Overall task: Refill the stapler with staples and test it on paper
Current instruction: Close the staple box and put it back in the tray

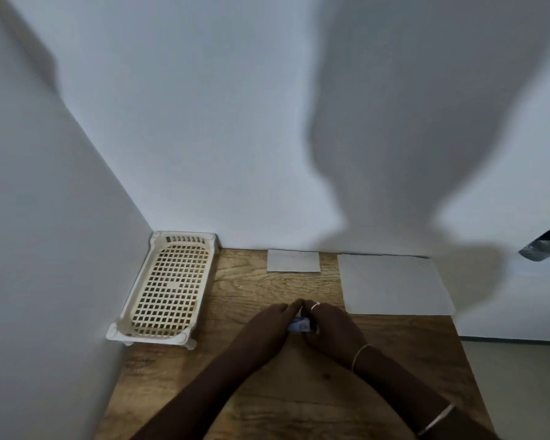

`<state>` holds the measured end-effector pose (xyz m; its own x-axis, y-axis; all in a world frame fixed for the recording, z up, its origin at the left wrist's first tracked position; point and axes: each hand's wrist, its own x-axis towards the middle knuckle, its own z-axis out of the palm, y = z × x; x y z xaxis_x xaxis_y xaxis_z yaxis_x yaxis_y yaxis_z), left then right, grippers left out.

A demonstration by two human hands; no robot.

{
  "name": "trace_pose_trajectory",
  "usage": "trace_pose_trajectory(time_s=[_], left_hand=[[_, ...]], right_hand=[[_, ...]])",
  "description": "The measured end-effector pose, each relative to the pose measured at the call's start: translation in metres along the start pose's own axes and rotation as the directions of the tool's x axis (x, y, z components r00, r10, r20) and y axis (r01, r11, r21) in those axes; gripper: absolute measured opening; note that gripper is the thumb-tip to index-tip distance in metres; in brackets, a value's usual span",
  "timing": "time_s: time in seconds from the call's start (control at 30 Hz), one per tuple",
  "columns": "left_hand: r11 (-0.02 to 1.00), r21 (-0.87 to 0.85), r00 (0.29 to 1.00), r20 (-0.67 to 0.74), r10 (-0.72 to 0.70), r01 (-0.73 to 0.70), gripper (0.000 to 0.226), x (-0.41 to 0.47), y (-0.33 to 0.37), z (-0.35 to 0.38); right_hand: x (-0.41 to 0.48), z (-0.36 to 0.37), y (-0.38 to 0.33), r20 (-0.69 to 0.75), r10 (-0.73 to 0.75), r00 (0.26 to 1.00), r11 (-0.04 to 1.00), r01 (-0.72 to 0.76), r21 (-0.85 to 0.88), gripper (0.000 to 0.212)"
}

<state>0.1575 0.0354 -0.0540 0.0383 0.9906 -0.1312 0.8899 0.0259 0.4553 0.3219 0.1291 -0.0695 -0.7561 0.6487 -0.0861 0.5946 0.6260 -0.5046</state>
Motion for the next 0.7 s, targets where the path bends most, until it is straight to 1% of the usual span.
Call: trace_pose_trajectory(time_s=[0.07,0.13,0.23,0.33,0.43,0.57,0.63,0.7], left_hand=[[0.999,0.032,0.999,-0.046,-0.003,0.005,0.067,-0.005,-0.017,-0.02],[0.999,0.054,0.995,-0.096,0.0,0.005,0.069,-0.013,-0.037,-0.044],[0.998,0.067,0.99,-0.138,0.003,0.007,0.066,-0.022,-0.068,-0.081],[0.998,0.006,0.978,-0.201,-0.063,0.066,0.058,-0.029,-0.095,-0.117],[0.993,-0.048,0.963,-0.243,-0.118,0.109,0.055,-0.037,-0.122,-0.145],[0.987,-0.096,0.954,-0.261,-0.149,0.128,0.055,-0.037,-0.16,-0.168],[0.983,-0.134,0.952,-0.263,-0.158,0.126,0.05,-0.033,-0.178,-0.173],[0.98,-0.161,0.951,-0.268,-0.156,0.116,0.043,-0.028,-0.194,-0.174]], right_hand=[[0.018,-0.005,-0.022,-0.022,-0.037,0.999,0.999,0.038,0.007,0.021],[0.039,-0.009,-0.046,-0.039,-0.081,0.996,0.996,0.082,0.021,0.015],[0.072,-0.015,-0.084,-0.048,-0.159,0.986,0.987,0.16,0.012,0.01],[0.109,-0.017,-0.12,-0.037,-0.185,0.982,0.983,0.184,-0.008,0.012],[0.145,-0.01,-0.153,-0.015,-0.218,0.976,0.976,0.218,-0.027,0.018],[0.191,0.003,-0.179,-0.007,-0.241,0.97,0.96,0.238,-0.148,0.034],[0.212,0.012,-0.187,-0.022,-0.239,0.971,0.953,0.23,-0.199,0.04],[0.228,0.022,-0.192,-0.039,-0.231,0.972,0.948,0.216,-0.235,0.041]])
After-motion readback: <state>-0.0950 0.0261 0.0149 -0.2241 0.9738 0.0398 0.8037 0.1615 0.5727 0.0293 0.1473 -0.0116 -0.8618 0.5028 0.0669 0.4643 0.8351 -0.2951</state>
